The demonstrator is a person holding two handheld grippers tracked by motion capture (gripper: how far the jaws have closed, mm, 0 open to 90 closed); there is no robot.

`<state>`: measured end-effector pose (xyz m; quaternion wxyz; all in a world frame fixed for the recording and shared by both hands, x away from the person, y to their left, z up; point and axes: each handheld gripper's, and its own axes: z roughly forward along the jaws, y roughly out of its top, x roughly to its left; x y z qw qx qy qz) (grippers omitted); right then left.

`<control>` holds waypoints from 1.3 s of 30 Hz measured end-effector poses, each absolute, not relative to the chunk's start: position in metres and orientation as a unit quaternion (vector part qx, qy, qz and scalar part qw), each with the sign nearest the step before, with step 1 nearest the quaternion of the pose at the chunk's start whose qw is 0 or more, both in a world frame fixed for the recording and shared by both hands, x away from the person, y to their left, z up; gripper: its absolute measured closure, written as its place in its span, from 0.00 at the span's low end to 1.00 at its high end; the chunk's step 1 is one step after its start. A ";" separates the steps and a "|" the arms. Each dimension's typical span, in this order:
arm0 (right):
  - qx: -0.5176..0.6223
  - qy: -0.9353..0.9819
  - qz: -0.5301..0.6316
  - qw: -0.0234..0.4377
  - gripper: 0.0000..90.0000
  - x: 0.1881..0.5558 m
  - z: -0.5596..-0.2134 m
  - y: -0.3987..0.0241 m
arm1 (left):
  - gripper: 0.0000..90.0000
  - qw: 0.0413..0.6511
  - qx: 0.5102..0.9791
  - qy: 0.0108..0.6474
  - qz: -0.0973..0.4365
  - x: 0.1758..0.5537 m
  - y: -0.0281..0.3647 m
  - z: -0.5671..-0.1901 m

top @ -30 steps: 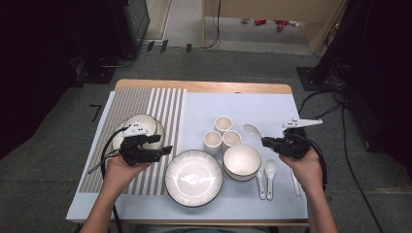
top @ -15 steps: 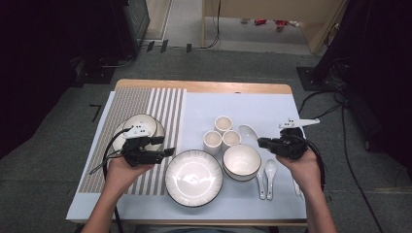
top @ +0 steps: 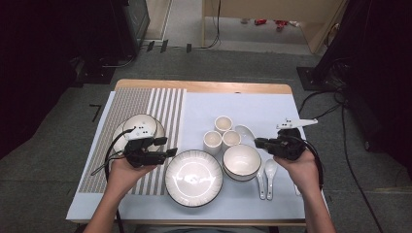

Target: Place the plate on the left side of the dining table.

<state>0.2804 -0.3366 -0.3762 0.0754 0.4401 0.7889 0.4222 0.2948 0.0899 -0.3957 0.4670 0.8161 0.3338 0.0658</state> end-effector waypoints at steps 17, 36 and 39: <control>0.415 0.801 0.427 0.064 0.95 0.276 -0.372 -0.318 | 0.44 0.472 0.816 0.329 0.064 0.292 0.082 -0.395; 0.390 0.816 0.424 0.051 0.95 0.271 -0.372 -0.297 | 0.48 0.481 0.818 0.307 0.069 0.285 0.069 -0.394; 0.385 0.818 0.425 0.049 0.95 0.270 -0.372 -0.294 | 0.48 0.482 0.819 0.306 0.068 0.284 0.067 -0.394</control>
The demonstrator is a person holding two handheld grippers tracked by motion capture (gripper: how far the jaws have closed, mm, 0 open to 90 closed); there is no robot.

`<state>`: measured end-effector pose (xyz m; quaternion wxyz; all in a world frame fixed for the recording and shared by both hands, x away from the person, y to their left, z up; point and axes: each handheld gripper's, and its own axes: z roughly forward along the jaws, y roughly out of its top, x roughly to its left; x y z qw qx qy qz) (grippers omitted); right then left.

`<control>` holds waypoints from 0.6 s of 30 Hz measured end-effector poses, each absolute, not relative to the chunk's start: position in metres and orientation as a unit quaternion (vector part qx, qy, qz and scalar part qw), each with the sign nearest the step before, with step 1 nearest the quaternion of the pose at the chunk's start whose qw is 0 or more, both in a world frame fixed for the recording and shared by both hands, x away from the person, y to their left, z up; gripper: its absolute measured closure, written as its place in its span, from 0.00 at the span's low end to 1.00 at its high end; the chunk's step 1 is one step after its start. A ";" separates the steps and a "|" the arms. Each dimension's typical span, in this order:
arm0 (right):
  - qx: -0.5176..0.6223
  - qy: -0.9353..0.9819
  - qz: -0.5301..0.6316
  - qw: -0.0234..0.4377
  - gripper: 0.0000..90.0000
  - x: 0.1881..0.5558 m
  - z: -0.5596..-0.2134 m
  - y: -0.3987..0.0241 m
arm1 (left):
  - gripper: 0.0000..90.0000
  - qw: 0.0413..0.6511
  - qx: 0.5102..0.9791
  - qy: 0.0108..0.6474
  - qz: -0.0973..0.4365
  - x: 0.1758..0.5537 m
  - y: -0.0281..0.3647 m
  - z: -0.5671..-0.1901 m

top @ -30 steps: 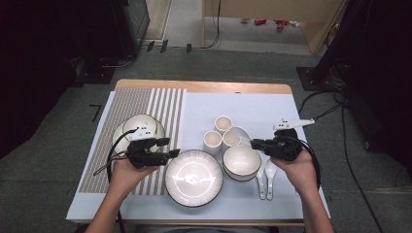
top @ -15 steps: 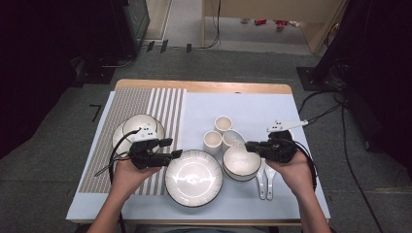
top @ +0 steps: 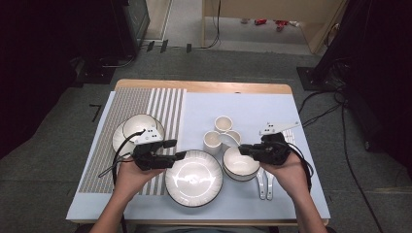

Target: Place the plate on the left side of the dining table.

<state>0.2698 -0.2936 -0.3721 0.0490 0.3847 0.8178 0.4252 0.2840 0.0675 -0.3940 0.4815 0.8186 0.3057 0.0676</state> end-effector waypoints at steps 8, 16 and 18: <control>0.372 0.824 0.426 0.042 0.95 0.267 -0.373 -0.283 | 0.47 0.480 0.823 0.297 0.070 0.282 0.063 -0.395; 0.362 0.830 0.423 0.032 0.95 0.265 -0.375 -0.274 | 0.48 0.483 0.821 0.297 0.062 0.281 0.061 -0.395; 0.360 0.832 0.422 0.029 0.95 0.265 -0.376 -0.272 | 0.48 0.483 0.822 0.296 0.063 0.281 0.061 -0.395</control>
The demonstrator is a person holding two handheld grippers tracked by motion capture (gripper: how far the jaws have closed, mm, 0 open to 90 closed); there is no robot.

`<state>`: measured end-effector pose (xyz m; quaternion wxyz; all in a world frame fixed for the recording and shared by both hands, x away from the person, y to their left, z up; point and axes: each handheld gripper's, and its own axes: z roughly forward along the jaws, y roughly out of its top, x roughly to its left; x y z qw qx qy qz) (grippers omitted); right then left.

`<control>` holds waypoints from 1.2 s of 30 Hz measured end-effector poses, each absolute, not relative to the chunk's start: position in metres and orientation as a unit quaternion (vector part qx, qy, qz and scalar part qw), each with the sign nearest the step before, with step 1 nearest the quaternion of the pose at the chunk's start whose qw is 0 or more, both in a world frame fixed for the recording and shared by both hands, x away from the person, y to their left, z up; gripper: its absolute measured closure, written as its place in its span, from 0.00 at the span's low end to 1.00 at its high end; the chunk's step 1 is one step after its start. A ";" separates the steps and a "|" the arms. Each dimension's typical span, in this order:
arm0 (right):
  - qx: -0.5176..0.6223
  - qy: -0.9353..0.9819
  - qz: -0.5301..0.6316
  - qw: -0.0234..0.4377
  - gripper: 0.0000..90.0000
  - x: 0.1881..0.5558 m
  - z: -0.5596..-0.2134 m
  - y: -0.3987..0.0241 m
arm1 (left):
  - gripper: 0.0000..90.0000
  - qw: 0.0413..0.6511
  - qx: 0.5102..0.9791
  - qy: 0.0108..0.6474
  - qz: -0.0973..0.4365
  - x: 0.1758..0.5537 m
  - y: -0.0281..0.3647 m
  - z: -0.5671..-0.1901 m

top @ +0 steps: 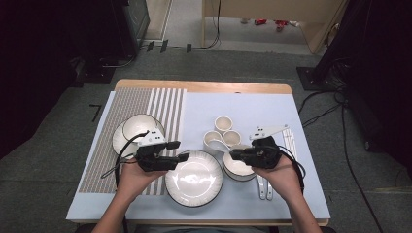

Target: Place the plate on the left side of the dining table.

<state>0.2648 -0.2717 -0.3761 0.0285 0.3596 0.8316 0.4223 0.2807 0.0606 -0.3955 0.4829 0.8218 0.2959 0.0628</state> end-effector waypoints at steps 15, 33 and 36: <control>0.344 0.842 0.415 0.018 0.95 0.262 -0.381 -0.257 | 0.46 0.482 0.827 0.281 0.068 0.279 0.055 -0.399; 0.333 0.850 0.409 0.007 0.95 0.260 -0.385 -0.246 | 0.46 0.481 0.832 0.270 0.062 0.277 0.050 -0.401; 0.330 0.851 0.408 0.006 0.95 0.259 -0.386 -0.243 | 0.46 0.481 0.833 0.266 0.060 0.277 0.048 -0.402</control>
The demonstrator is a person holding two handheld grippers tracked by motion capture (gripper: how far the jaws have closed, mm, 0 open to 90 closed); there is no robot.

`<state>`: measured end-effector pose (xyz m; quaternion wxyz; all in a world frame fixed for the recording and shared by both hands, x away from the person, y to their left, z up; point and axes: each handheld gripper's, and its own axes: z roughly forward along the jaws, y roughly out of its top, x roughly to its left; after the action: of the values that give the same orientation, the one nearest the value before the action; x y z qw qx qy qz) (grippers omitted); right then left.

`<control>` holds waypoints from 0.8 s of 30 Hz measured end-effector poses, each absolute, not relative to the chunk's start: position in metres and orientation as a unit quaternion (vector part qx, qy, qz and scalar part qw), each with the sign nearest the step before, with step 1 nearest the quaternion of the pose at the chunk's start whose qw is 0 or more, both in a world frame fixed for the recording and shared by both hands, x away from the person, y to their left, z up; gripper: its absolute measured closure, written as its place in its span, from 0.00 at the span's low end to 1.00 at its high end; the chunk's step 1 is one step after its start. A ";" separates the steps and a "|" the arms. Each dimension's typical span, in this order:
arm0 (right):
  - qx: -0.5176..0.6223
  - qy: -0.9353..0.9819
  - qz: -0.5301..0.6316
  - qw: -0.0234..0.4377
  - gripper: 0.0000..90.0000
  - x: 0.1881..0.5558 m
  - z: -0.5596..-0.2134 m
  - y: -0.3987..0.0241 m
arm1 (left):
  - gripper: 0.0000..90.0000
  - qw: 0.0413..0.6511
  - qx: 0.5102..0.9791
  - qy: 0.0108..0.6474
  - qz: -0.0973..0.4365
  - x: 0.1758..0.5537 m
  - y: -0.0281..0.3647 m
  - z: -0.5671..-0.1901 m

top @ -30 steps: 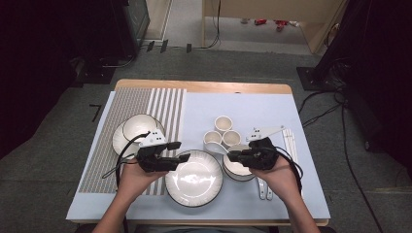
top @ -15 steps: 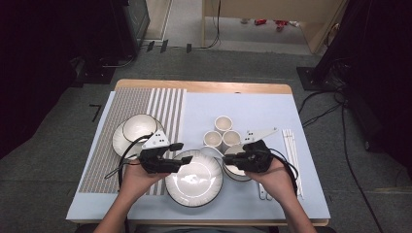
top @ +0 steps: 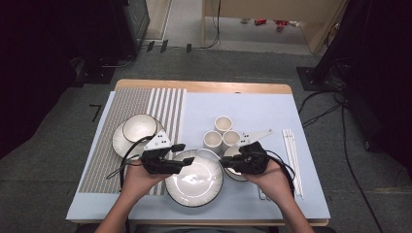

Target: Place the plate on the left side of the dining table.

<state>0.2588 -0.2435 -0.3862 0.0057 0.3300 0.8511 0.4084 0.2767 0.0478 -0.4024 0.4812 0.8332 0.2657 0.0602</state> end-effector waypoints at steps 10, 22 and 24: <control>0.316 0.854 0.413 0.002 0.95 0.257 -0.389 -0.237 | 0.49 0.484 0.835 0.259 0.049 0.276 0.043 -0.406; 0.306 0.859 0.411 -0.002 0.95 0.254 -0.391 -0.229 | 0.51 0.484 0.836 0.254 0.045 0.276 0.041 -0.408; 0.304 0.859 0.412 -0.003 0.95 0.254 -0.391 -0.229 | 0.51 0.484 0.836 0.254 0.044 0.275 0.040 -0.408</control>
<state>0.2541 -0.2287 -0.3908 -0.0030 0.3039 0.8590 0.4119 0.2753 0.0402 -0.4076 0.4840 0.8364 0.2536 0.0435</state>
